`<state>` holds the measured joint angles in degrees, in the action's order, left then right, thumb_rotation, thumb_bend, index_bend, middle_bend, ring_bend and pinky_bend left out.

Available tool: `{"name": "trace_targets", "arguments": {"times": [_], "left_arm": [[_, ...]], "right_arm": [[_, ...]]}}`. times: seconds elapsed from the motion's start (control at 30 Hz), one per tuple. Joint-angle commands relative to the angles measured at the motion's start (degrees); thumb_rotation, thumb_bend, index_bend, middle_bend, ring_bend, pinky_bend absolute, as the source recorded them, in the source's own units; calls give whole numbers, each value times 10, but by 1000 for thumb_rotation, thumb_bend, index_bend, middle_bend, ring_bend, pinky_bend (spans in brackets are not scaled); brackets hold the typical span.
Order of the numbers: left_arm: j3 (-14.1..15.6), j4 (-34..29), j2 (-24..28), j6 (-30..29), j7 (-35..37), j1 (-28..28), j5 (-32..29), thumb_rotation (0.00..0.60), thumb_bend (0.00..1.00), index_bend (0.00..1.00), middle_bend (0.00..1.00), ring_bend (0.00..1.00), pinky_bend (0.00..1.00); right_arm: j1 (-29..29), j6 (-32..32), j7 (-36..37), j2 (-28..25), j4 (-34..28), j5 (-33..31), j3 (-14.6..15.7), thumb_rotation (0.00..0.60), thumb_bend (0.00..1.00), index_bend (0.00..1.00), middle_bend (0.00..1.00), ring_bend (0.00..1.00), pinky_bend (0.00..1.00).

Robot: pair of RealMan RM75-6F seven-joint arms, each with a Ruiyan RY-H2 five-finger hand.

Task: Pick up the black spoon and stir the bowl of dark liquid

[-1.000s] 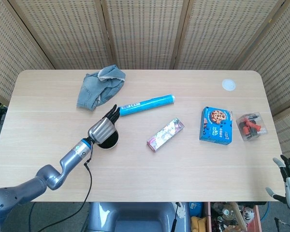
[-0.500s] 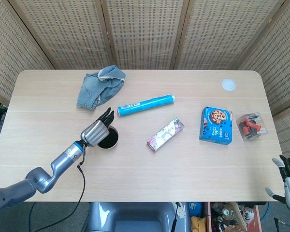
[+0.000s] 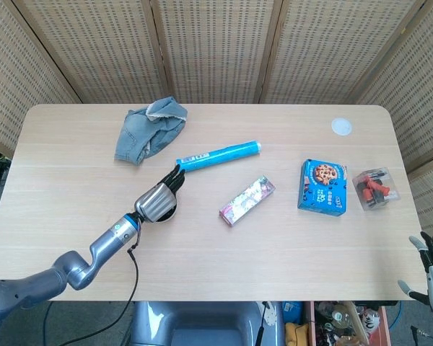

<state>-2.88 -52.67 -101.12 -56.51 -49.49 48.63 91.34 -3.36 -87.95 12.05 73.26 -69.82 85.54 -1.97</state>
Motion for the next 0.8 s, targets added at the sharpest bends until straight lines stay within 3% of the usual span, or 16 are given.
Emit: {"name": "trace_targets", "arguments": {"times": [0.03,0.4,0.8], "left_arm": [[-7,12,-9,5,-6,7,-7,600,410,734,161,0,0],[-12,51,-24,11,-15,9,-25,600,410,734,161,0,0],[4,28,11,-7,-1,-13,-25,600,410,735,161,0,0]], "right_arm": [[-1,0,0,0,0,-1,0,600,213,171,148,0,0],[-5,-2,-1,-1,0,-3,0,600,212,171,148,0,0],[-5,-3,0,0,0,1,1,600,213,171,148,0,0]]}}
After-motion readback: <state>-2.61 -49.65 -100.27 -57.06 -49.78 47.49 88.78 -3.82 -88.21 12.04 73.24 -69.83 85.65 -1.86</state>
